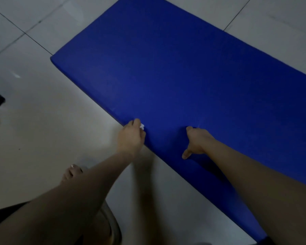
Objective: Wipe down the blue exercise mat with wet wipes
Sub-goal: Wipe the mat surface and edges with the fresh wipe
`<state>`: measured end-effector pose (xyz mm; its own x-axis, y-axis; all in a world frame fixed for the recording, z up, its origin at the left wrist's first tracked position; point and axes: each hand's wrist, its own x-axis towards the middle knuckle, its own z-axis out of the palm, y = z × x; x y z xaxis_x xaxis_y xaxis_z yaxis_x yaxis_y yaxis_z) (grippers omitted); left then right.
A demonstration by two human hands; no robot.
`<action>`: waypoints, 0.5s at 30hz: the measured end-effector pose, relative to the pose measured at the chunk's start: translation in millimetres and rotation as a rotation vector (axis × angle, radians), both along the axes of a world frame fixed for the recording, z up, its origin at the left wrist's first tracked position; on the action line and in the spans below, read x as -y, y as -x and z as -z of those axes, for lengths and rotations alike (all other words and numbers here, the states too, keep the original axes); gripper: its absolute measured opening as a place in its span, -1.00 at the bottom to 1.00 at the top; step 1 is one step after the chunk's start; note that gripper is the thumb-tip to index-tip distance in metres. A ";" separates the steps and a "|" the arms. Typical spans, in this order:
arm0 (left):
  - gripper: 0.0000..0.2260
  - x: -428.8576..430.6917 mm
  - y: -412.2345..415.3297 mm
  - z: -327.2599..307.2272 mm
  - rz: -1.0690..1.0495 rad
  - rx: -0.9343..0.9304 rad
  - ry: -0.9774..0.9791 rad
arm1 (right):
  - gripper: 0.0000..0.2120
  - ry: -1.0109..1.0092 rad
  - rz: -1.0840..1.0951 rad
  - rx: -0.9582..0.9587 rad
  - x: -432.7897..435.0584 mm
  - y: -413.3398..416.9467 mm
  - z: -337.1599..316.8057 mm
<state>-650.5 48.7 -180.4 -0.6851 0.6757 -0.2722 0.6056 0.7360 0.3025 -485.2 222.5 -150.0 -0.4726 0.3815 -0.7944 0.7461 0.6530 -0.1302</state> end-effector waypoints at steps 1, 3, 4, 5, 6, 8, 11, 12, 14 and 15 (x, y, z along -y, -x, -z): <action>-0.85 0.2 -14.4 -0.6 0.003 0.040 -0.009 | 0.01 -0.001 -0.002 0.003 0.0 0.5 0.4; -0.88 0.8 -48.5 -1.3 0.059 0.122 -0.034 | 0.01 -0.005 0.003 0.004 -0.6 1.1 1.1; -0.90 1.7 -66.7 -1.0 0.108 0.154 -0.054 | 0.03 -0.008 0.005 0.005 -0.7 1.6 1.1; -0.91 2.9 -85.0 0.5 0.165 0.184 -0.083 | 0.04 -0.011 0.005 0.009 -0.5 1.9 1.0; -0.91 4.7 -102.8 3.4 0.237 0.214 -0.114 | 0.04 -0.013 0.005 0.012 -0.4 2.1 1.3; -0.81 7.3 -130.0 5.5 0.425 0.243 -0.154 | -0.04 -0.020 0.006 0.000 -0.5 1.1 2.6; -0.65 7.4 -125.3 6.3 0.679 0.149 -0.112 | -0.12 -0.027 0.016 -0.018 -0.8 -1.3 4.5; -0.66 6.9 -113.2 4.9 0.720 0.100 -0.092 | -0.09 -0.020 0.018 -0.023 -0.8 -2.0 4.9; -0.76 5.5 -79.6 -2.2 0.703 0.065 -0.051 | -0.04 -0.005 0.023 -0.036 -1.5 -3.4 4.5; -0.83 5.3 -59.8 -6.2 0.637 0.060 -0.031 | -0.05 0.001 0.027 -0.043 -1.7 -4.1 3.9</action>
<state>-590.7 43.4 -174.1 -0.1304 0.9536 -0.2715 0.9029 0.2274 0.3648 -481.1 224.1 -153.9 -0.4956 0.3937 -0.7741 0.7572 0.6325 -0.1631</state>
